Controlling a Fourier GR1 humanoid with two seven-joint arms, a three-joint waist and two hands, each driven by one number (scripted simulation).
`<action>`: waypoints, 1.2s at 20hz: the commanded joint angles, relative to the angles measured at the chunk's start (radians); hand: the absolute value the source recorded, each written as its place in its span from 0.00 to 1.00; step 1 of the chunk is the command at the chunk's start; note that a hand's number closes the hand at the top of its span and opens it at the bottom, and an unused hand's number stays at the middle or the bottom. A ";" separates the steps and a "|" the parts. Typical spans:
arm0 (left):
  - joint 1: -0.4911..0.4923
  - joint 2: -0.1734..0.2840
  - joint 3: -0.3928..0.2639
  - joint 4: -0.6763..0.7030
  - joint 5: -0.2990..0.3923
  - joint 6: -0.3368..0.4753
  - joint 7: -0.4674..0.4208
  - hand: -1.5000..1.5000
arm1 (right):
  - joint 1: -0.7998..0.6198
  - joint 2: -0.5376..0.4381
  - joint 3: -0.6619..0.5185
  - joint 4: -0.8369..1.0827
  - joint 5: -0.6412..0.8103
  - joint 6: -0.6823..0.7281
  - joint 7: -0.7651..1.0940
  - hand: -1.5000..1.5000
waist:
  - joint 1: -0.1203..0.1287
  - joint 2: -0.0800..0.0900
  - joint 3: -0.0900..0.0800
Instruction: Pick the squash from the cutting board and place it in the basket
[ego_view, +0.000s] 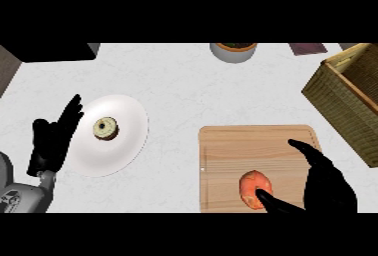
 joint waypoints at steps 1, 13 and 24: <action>-0.004 -0.008 -0.023 0.015 -0.029 0.005 0.009 0.50 | 0.165 -0.042 -0.030 -0.049 0.163 -0.166 0.055 0.00 | -0.006 0.000 -0.004; -0.039 -0.024 -0.023 0.022 -0.034 0.003 0.040 0.50 | 0.599 -0.534 -0.101 -0.363 0.457 0.053 0.482 0.00 | 0.008 0.005 -0.006; -0.046 -0.016 0.050 0.061 -0.026 -0.116 -0.014 0.50 | 0.689 -0.550 -0.234 -0.720 0.346 0.243 0.768 0.00 | 0.039 0.004 -0.001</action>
